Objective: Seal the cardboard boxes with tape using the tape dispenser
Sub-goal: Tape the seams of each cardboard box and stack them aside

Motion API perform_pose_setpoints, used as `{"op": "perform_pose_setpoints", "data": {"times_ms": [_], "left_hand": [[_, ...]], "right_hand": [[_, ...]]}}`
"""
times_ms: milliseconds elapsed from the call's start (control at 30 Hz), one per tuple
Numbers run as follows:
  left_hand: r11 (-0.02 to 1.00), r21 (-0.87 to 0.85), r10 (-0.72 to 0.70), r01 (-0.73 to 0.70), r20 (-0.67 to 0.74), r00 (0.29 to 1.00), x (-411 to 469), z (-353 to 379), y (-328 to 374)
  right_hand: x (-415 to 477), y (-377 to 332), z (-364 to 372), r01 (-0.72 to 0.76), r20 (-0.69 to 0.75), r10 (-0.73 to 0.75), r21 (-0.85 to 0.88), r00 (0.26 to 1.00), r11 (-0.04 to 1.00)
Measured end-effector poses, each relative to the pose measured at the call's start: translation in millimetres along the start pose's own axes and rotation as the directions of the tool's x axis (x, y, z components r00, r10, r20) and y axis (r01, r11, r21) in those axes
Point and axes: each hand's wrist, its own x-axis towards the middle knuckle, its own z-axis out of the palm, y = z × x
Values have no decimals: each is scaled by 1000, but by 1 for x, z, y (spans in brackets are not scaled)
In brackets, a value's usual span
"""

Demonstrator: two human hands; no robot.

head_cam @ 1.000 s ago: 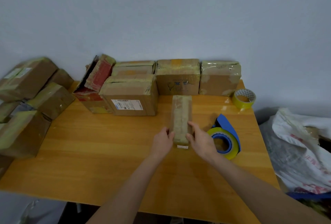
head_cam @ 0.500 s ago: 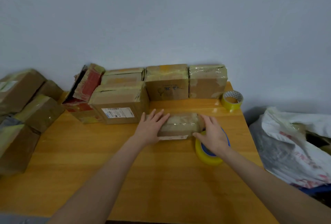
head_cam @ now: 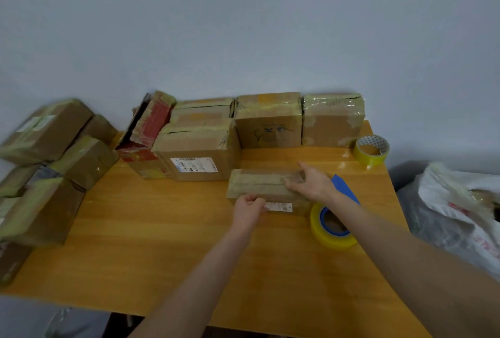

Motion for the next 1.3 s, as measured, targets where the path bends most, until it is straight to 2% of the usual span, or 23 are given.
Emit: {"op": "perform_pose_setpoints", "data": {"times_ms": [67, 167, 300, 367, 467, 567, 633, 700, 733, 800, 900, 1000, 1167, 1300], "left_hand": [[998, -61, 6, -8, -43, 999, -3, 4, 2], [993, 77, 92, -90, -20, 996, -9, 9, 2], [904, 338, 244, -261, 93, 965, -11, 10, -5], [811, 463, 324, -358, 154, 933, -9, 12, -11], [696, 600, 335, -395, 214, 917, -12, 15, -21], [591, 630, 402, -504, 312, 861, -18, 11, -27], [468, 661, 402, -586, 431, 808, -21, 7, -31], [308, 723, 377, -618, 504, 777, -22, 6, -36], [272, 738, 383, -617, 506, 773, -21, 6, -39], [275, 743, 417, -610, 480, 772, -19, 5, -40], [301, 745, 429, -595, 452, 782, -13, 2, -40], [300, 749, 410, -591, 459, 788, -10, 2, -38], [236, 785, 388, -573, 465, 796, -9, 0, -40], [249, 786, 374, -567, 462, 804, -12, -1, -38]], "right_hand": [[-9, -4, 4, 3, 28, 1, -135, 1000, 991], [-30, -6, 21, 11, 127, 20, -242, 992, 970], [-57, -4, 37, -56, -47, 46, -247, 998, 967], [-65, 1, 38, -56, -76, 40, -216, 996, 975], [-70, 19, 33, -65, -33, 60, -191, 998, 980], [-73, 49, 10, -159, -218, 132, -114, 967, 981], [-73, 73, -7, -276, -269, 243, -90, 932, 957], [-66, 96, -13, -409, -159, 394, -74, 905, 910], [-64, 102, -13, -446, -62, 443, -32, 894, 895], [-59, 112, -10, -484, 66, 480, 89, 875, 870], [-53, 116, -11, -497, 75, 491, 173, 868, 850], [-50, 107, -16, -499, 98, 489, 175, 867, 849], [-49, 88, -27, -428, 7, 432, 157, 902, 890], [-55, 81, -29, -347, 63, 341, 137, 938, 928]]}}
